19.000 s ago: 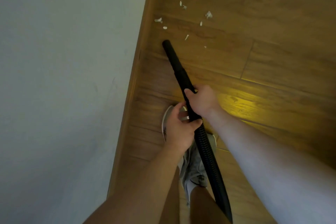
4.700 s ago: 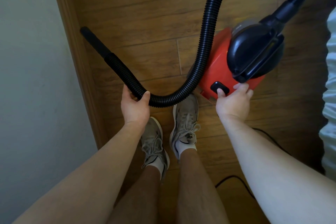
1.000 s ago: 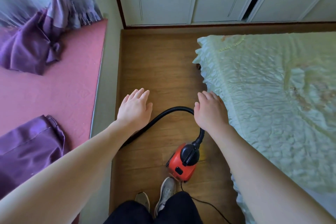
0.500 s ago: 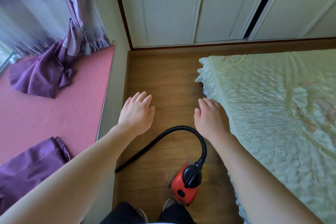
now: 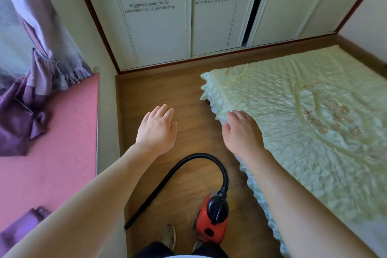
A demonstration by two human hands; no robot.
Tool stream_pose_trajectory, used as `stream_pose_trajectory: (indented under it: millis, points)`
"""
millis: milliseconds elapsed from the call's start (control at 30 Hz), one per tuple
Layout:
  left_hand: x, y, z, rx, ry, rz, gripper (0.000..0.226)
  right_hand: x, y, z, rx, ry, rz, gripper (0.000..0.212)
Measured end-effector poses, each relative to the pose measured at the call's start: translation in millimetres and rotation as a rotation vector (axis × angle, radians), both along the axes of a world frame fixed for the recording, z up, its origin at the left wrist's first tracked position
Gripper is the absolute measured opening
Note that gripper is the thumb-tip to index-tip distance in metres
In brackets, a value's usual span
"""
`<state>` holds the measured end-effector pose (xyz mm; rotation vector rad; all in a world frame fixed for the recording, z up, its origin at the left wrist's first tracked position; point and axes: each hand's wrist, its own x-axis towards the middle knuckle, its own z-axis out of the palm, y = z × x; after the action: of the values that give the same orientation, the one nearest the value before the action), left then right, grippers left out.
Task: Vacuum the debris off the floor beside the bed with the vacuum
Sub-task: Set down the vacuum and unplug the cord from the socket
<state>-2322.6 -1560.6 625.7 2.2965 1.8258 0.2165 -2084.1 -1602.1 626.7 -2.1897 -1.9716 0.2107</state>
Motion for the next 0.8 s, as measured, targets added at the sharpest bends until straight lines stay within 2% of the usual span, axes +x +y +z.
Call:
stream_pose_trajectory:
  millis: [400,800]
  points:
    - [9,54,13,0.047,0.011,-0.344,0.051,-4,-14,19,0.008,-0.066,-0.269,0.040]
    - [69,22,27,0.059,-0.023,-0.578,0.055,26,-100,36,0.052,-0.105,-0.519,0.043]
